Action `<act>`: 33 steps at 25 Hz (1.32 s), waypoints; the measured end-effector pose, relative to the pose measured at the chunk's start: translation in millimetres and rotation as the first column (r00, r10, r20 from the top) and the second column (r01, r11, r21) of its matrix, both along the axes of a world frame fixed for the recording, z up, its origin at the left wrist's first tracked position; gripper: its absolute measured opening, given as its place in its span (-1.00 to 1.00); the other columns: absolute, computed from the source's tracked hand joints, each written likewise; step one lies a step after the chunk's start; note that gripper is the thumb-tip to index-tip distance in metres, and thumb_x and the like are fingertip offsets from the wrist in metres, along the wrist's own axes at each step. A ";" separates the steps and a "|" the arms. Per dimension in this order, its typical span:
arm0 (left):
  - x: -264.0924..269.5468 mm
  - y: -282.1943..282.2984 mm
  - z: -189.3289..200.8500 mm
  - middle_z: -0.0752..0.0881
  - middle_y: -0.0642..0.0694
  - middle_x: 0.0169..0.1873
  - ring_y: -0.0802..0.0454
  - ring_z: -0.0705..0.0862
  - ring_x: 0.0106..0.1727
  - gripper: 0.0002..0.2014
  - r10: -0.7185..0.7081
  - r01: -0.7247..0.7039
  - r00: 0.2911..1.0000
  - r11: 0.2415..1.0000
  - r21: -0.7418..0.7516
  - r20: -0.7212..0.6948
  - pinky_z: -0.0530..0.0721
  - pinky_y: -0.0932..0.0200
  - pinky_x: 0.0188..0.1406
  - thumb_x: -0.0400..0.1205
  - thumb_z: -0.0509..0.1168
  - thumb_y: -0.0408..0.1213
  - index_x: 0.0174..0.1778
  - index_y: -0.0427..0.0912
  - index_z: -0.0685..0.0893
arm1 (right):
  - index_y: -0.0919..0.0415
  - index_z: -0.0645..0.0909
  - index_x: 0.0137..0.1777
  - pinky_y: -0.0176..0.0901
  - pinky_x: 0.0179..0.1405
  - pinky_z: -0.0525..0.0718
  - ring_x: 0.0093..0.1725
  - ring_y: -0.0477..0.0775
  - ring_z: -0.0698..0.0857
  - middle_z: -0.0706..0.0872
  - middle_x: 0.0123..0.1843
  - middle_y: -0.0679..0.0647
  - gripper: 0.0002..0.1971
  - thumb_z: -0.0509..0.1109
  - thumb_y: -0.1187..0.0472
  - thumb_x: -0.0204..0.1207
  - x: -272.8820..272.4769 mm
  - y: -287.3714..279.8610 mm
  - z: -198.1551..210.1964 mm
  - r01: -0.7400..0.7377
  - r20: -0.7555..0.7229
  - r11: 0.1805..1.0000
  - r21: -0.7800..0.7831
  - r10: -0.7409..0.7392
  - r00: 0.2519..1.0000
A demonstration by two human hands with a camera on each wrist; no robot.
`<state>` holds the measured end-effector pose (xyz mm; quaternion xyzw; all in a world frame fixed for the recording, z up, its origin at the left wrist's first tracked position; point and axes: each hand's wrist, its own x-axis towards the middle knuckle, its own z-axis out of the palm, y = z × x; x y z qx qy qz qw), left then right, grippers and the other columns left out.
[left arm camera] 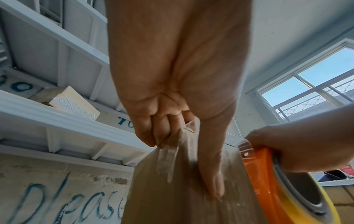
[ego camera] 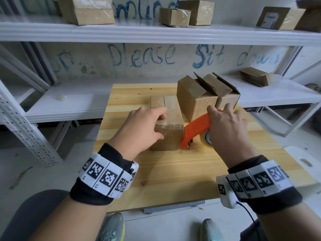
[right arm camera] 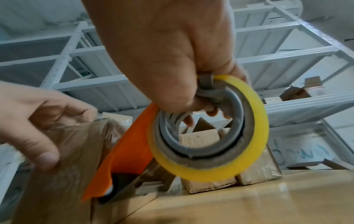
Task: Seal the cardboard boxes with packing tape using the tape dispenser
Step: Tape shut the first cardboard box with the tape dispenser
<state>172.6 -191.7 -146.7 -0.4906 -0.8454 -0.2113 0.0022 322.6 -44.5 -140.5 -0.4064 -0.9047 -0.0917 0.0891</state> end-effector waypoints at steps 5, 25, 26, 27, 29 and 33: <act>-2.3 3.0 -1.2 0.75 0.09 0.24 -0.07 0.69 0.28 -0.48 0.010 -0.011 0.999 0.999 -0.038 -0.032 0.65 -0.11 0.31 0.41 0.65 -0.17 0.23 0.10 0.60 | 0.10 0.54 0.30 0.17 -0.05 0.52 0.18 0.33 0.55 0.55 0.17 0.20 -0.71 0.29 0.25 0.59 -22.7 -8.2 6.1 -0.074 0.080 0.977 0.200 0.060 0.995; 1.5 1.5 -0.8 0.68 0.11 0.34 -0.13 0.64 0.32 -0.44 0.003 -0.006 0.997 0.999 -0.034 -0.071 0.57 -0.10 0.35 0.51 0.58 -0.21 0.41 0.07 0.55 | 0.21 0.66 0.15 0.47 0.29 0.43 0.27 0.37 0.54 0.64 0.20 0.24 -0.79 0.28 0.30 0.58 -42.6 -29.3 4.1 -0.180 0.123 0.954 0.239 0.154 0.980; 1.1 1.6 -0.4 0.68 0.11 0.34 -0.13 0.65 0.31 -0.43 0.000 -0.003 0.998 0.999 -0.044 -0.067 0.58 -0.10 0.35 0.51 0.57 -0.20 0.42 0.07 0.54 | 0.19 0.63 0.19 0.46 0.29 0.44 0.28 0.35 0.53 0.63 0.22 0.23 -0.78 0.29 0.28 0.58 -41.4 -25.9 7.0 -0.194 0.128 0.954 0.227 0.169 0.977; -0.5 1.3 0.2 0.69 0.11 0.32 -0.12 0.66 0.30 -0.44 -0.002 0.000 0.998 0.999 -0.047 -0.058 0.61 -0.10 0.34 0.51 0.58 -0.20 0.40 0.08 0.54 | 0.17 0.60 0.24 0.41 0.27 0.47 0.29 0.32 0.53 0.62 0.24 0.20 -0.76 0.30 0.25 0.59 -38.4 -19.0 7.7 -0.199 0.129 0.961 0.192 0.176 0.976; -4.0 -0.9 0.6 0.70 0.12 0.31 -0.08 0.69 0.28 -0.47 0.012 -0.013 1.000 0.999 -0.031 -0.027 0.65 -0.08 0.31 0.48 0.60 -0.21 0.32 0.09 0.56 | 0.11 0.57 0.22 0.25 0.18 0.59 0.24 0.23 0.57 0.63 0.17 0.13 -0.77 0.32 0.25 0.59 -26.7 0.1 6.6 -0.205 0.069 0.978 0.043 0.202 0.977; -5.8 -1.2 1.6 0.72 0.12 0.30 -0.08 0.71 0.27 -0.49 0.013 -0.013 1.000 0.999 -0.034 0.011 0.69 -0.14 0.28 0.46 0.62 -0.23 0.26 0.09 0.56 | 0.03 0.62 -0.09 -0.31 -0.35 0.51 -0.23 -0.05 0.62 0.66 -0.18 0.01 -0.75 0.28 0.42 0.52 1.0 34.8 4.3 -0.196 -0.059 0.927 -0.321 0.187 0.981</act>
